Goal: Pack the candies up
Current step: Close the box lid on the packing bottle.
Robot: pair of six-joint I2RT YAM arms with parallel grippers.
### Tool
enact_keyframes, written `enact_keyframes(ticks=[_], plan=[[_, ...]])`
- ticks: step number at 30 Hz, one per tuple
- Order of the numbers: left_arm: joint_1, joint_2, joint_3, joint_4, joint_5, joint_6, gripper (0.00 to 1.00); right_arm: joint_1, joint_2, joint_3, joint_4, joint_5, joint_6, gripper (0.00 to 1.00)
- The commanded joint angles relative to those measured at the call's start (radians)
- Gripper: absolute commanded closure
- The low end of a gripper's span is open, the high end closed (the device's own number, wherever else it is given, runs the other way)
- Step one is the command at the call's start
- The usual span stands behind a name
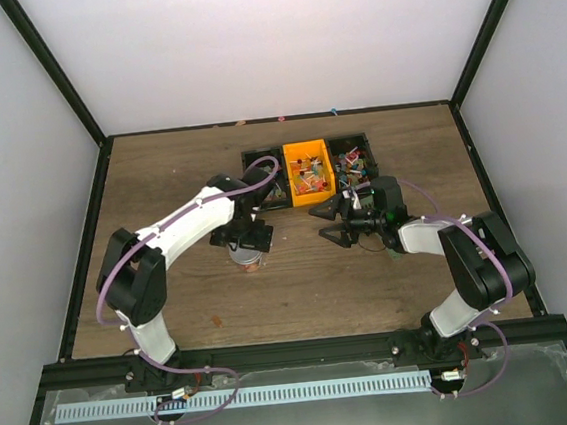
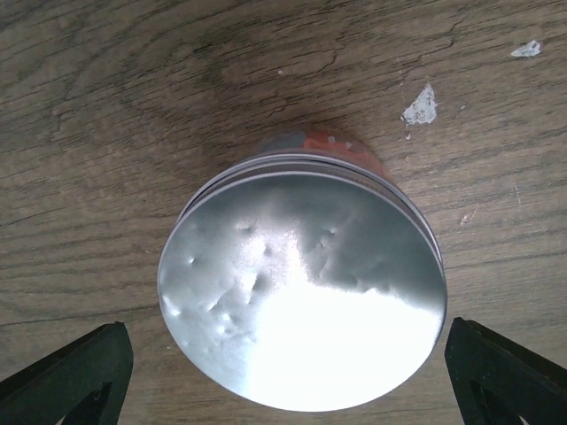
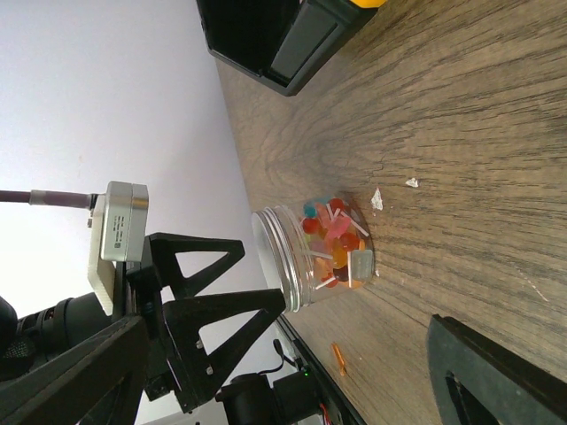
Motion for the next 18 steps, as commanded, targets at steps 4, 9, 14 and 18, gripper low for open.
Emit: enact_keyframes(ticks=[4, 9, 14, 18], plan=[[-0.007, -0.039, 0.053, -0.036, -0.016, 0.019, 0.1, 0.011, -0.01, -0.001, 0.0, 0.014, -0.004, 0.13], [-0.007, -0.022, 0.08, -0.042, -0.024, 0.021, 0.17, 0.01, -0.005, -0.001, 0.003, 0.016, -0.001, 0.13], [-0.007, -0.009, 0.067, -0.026, -0.015, 0.016, 0.27, 0.01, 0.001, -0.001, 0.001, 0.015, 0.001, 0.13], [-0.007, 0.002, 0.062, -0.014, -0.007, 0.018, 0.3, 0.011, 0.005, 0.002, 0.0, 0.014, -0.001, 0.13]])
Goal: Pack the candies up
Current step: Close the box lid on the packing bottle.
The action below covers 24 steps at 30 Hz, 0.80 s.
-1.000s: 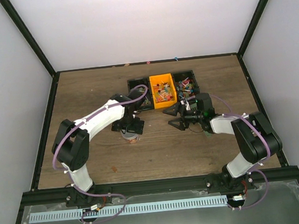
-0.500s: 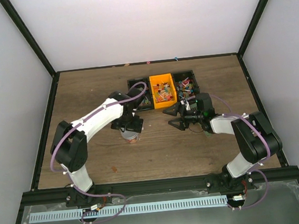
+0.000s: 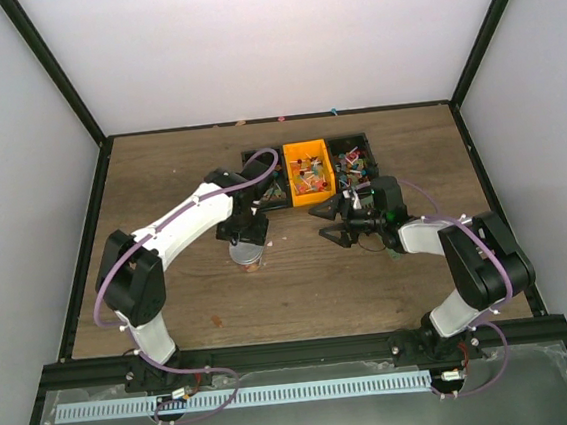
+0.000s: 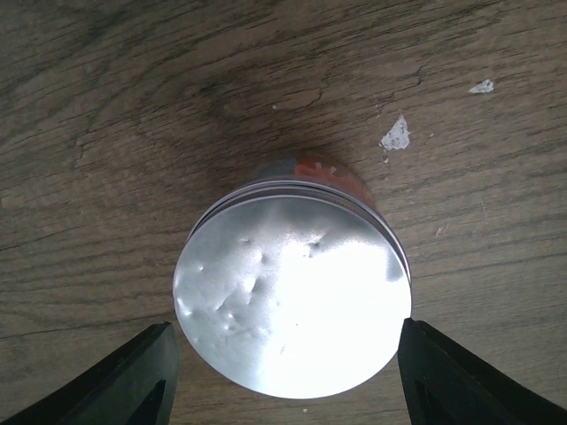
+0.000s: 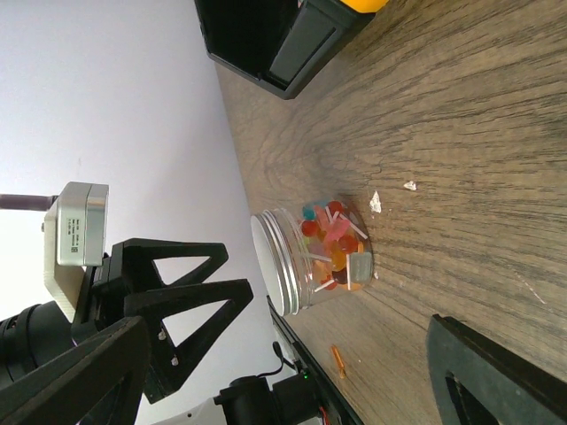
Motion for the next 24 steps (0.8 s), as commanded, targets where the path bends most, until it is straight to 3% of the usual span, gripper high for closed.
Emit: enact_keyframes(ticks=[1, 24], plan=[[-0.007, 0.013, 0.002, 0.012, 0.006, 0.002, 0.31, 0.01, 0.006, 0.003, 0.0, 0.007, -0.002, 0.13], [-0.007, 0.058, -0.066, 0.063, 0.041, 0.018, 0.3, 0.009, 0.05, 0.034, -0.023, -0.004, -0.023, 0.14]])
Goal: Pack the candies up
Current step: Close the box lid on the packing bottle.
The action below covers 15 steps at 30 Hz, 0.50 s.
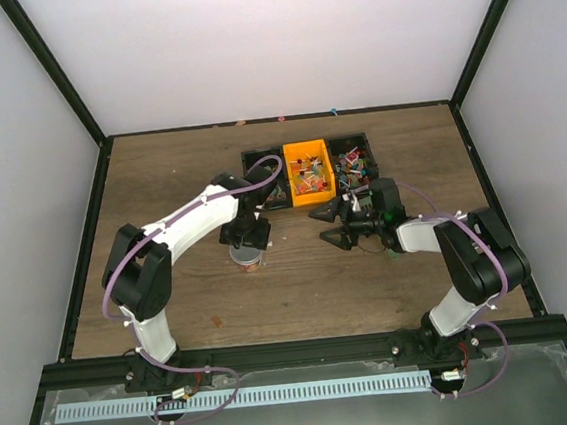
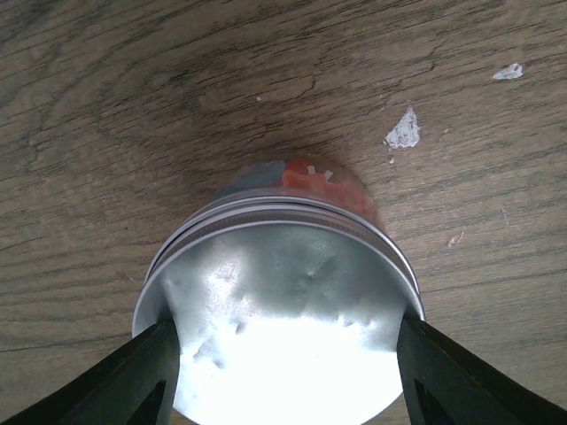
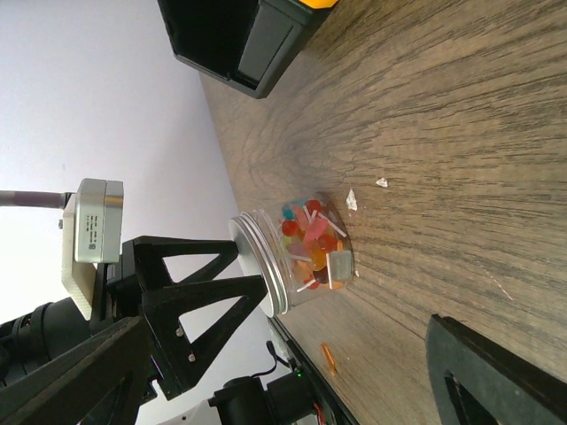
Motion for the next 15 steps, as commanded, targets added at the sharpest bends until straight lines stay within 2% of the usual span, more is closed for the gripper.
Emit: enact_keyframes(ticks=[1, 7, 15], plan=[[-0.007, 0.011, -0.027, 0.013, 0.021, 0.013, 0.3, 0.01, 0.014, 0.032, -0.009, -0.004, -0.018, 0.14], [-0.003, 0.01, -0.014, 0.008, 0.023, 0.016, 0.29, 0.01, 0.022, 0.034, -0.003, -0.004, -0.015, 0.14], [-0.003, 0.003, 0.096, -0.032, 0.021, 0.031, 0.29, 0.008, 0.03, 0.04, 0.001, -0.002, -0.011, 0.14]])
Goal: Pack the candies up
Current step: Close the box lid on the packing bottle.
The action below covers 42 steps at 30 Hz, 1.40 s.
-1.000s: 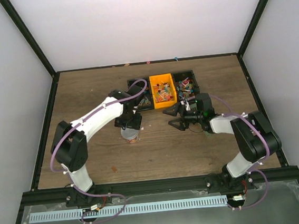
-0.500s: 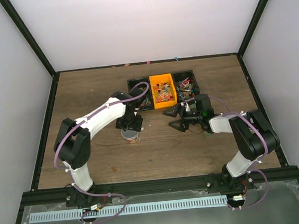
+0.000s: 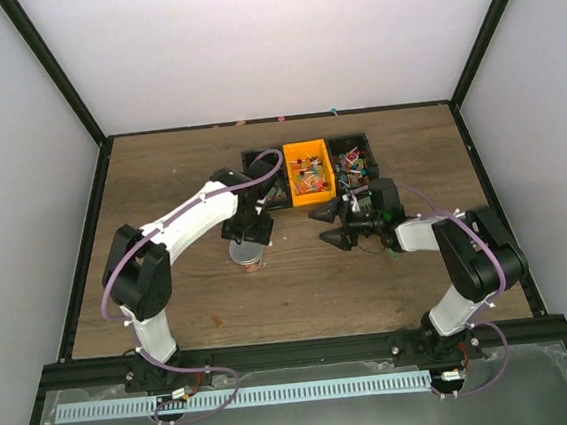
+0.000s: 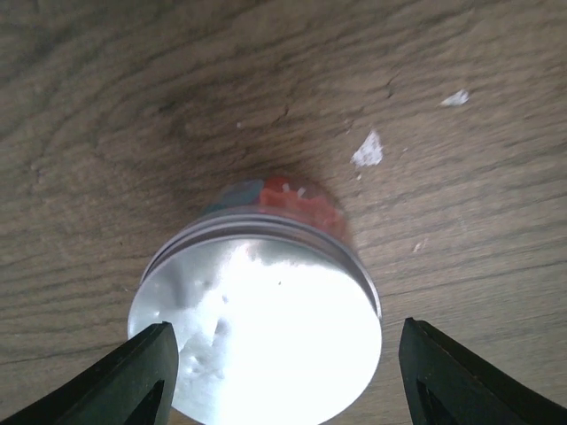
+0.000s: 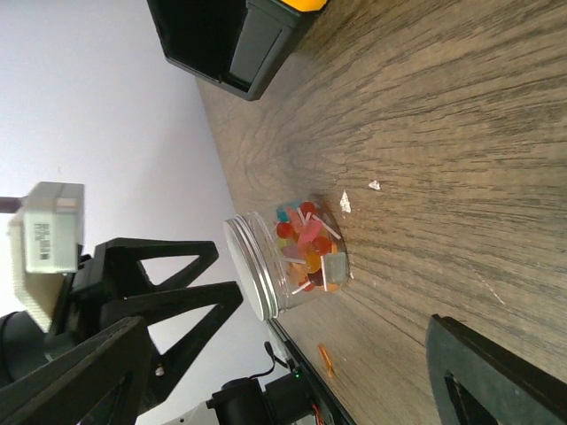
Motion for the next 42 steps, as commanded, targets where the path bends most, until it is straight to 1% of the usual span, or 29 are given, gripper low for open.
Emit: enact_keyframes(ticks=[1, 7, 14, 26, 36, 42], plan=[[-0.003, 0.003, 0.062, -0.02, 0.004, 0.016, 0.3, 0.009, 0.013, 0.036, 0.003, -0.001, -0.006, 0.14], [-0.001, 0.001, 0.033, -0.004, 0.013, 0.013, 0.29, 0.009, 0.008, 0.031, 0.004, 0.002, -0.004, 0.14], [0.016, -0.005, -0.024, 0.04, 0.059, 0.012, 0.3, 0.008, -0.002, 0.029, -0.009, 0.005, -0.009, 0.14], [0.021, -0.012, -0.071, 0.061, 0.075, 0.008, 0.29, 0.009, -0.007, 0.02, -0.018, 0.007, -0.012, 0.14], [0.023, -0.002, -0.058, 0.06, 0.07, 0.004, 0.29, 0.009, -0.015, 0.007, -0.017, 0.004, -0.015, 0.14], [0.023, -0.016, -0.017, 0.031, 0.051, 0.001, 0.28, 0.009, -0.014, 0.005, -0.021, 0.0, -0.021, 0.14]])
